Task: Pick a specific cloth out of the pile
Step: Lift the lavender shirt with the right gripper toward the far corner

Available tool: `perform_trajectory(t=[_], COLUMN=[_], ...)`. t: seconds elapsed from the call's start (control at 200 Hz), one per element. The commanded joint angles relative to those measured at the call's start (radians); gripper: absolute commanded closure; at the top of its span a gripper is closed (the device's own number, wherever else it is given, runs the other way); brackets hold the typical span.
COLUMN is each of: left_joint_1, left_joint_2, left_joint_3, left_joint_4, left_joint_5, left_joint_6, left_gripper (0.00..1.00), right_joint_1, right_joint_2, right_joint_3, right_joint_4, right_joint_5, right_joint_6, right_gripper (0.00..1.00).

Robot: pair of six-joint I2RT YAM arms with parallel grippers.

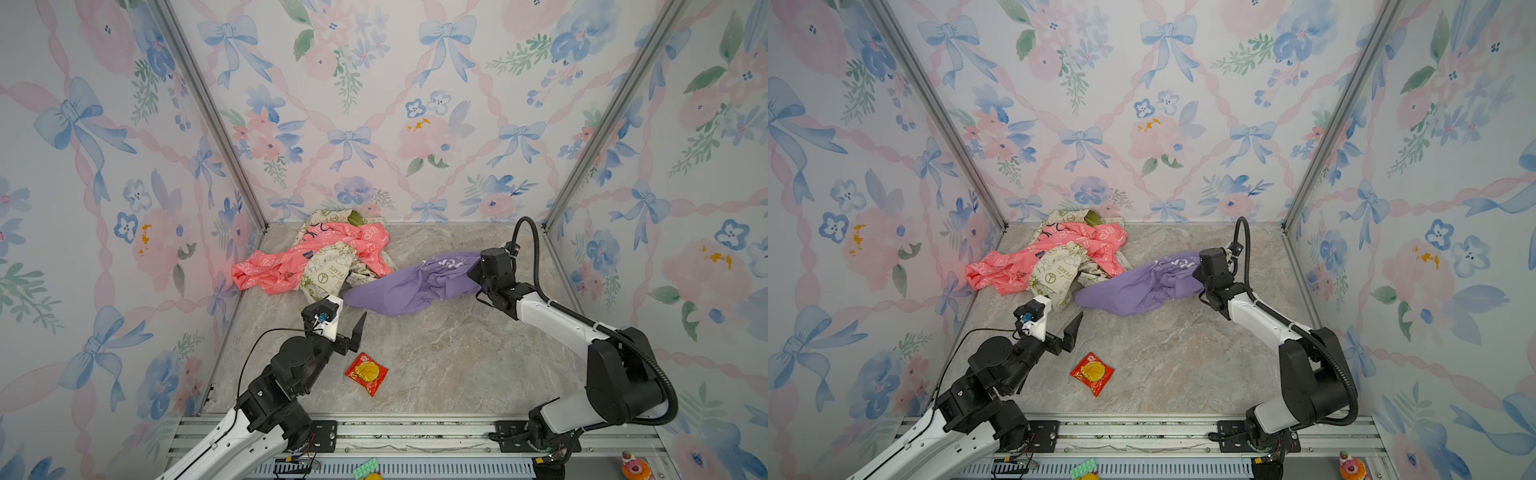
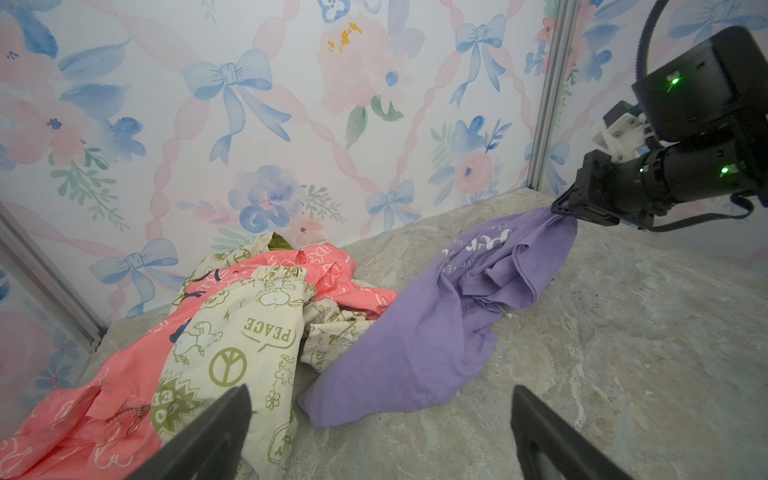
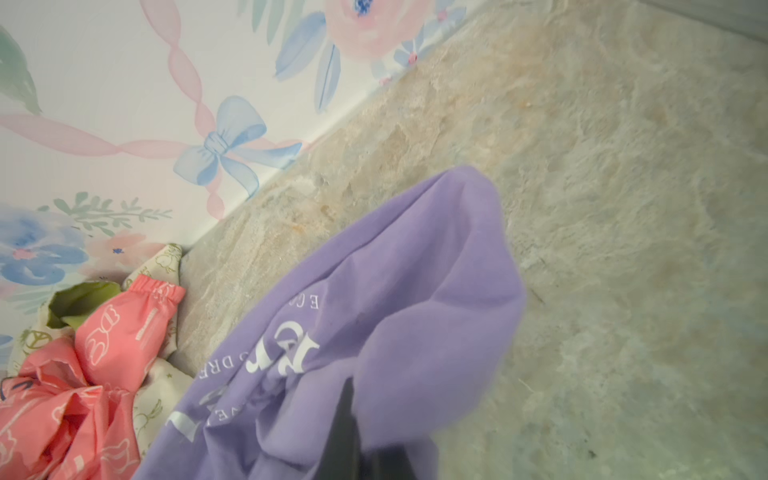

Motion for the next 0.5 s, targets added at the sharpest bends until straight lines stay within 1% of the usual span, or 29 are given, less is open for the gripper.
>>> perform_trajectory(t=[0.0,0.26,0.36,0.495], left_joint_1=[0.007,0.007,0.007,0.007], left_joint_2=[-0.003,-0.006,-0.006,-0.003], left_joint_3=[-0.014,-0.015,-0.015,-0.015], left_joint_4=[-0.005,-0.005,-0.005,-0.004], left_joint_5=[-0.015,-0.014,-0.017,-0.021], left_joint_6=[0.012,0.016,0.017,0.020], left_gripper=[0.02,0.02,0.02,0.02], right_joint_1=[-0.069,-0.204,-0.242,-0.289], right_joint_2=[-0.056,-0.108,-0.104,-0.096], right_joint_3=[0.076,0.214,0.280,0.367], right_joint_4=[-0.037,-0.040,-0.045,-0.053], right_joint_5=[-0.013,-0.099,-0.113,-0.102], right_joint_6=[-0.094,-0.130,-0.138,-0.145], right_gripper=[1.00,1.00,1.00,1.00])
